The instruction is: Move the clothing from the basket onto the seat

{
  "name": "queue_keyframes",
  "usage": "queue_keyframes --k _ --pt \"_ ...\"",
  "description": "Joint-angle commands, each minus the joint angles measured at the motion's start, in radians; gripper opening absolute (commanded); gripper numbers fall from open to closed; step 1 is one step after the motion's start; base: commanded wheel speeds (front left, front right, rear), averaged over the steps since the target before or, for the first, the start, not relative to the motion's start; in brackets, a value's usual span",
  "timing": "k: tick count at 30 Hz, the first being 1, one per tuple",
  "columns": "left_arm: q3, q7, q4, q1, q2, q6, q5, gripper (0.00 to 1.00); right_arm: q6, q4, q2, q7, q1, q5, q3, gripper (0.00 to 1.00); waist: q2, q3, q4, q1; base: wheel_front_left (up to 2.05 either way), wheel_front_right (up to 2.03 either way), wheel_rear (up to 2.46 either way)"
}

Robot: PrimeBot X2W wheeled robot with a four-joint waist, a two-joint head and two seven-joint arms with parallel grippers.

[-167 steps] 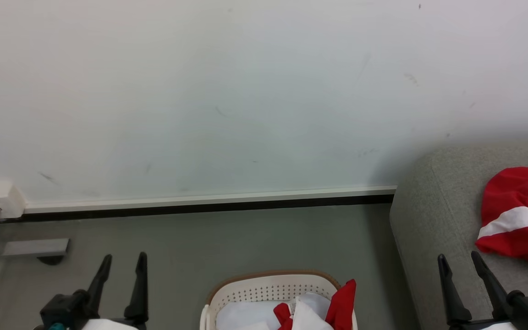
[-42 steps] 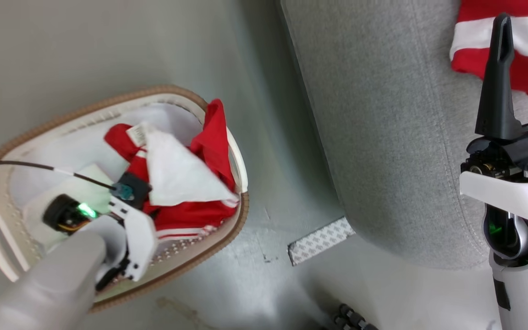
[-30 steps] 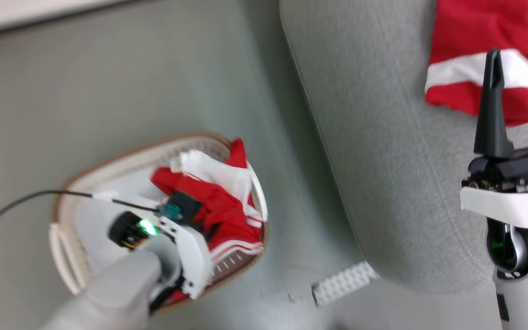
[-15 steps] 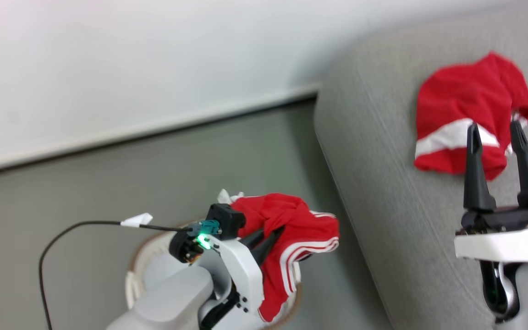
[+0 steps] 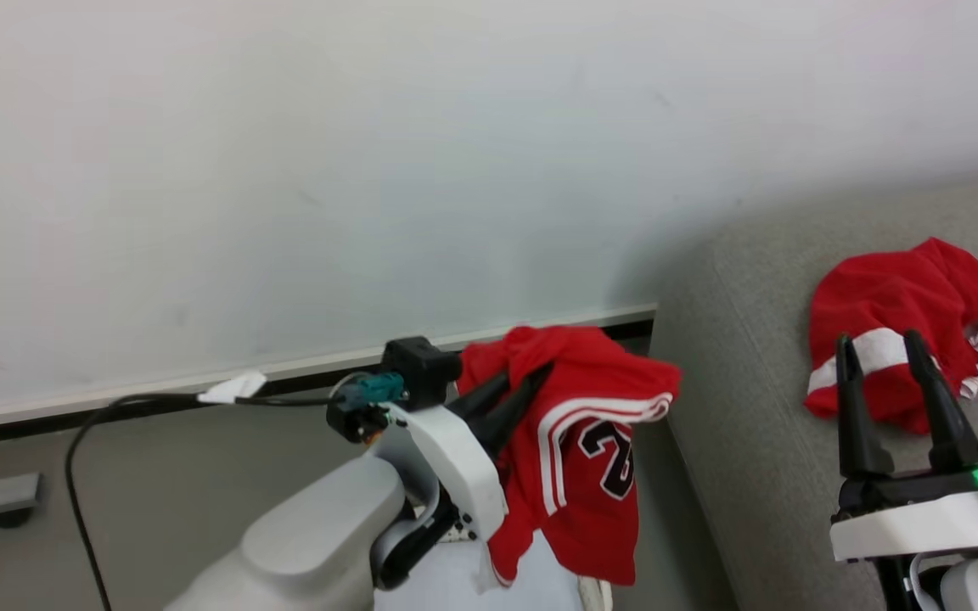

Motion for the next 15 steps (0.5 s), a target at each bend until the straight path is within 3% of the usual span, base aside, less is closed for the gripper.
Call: queue_keyframes --k 1,15 --pt "0.010 -0.006 -0.019 -0.012 0.013 0.009 0.016 0.00 -0.002 0.005 -0.005 0.001 0.022 0.006 0.005 1.00 -0.0001 -0.018 0.017 0.0003 0.00 0.00 0.00" --pt "0.067 0.026 -0.191 -0.058 0.080 0.096 0.007 0.00 -0.002 0.061 0.010 0.001 0.073 0.052 0.089 1.00 -0.0001 -0.068 0.053 0.0003 0.00 0.00 0.00"
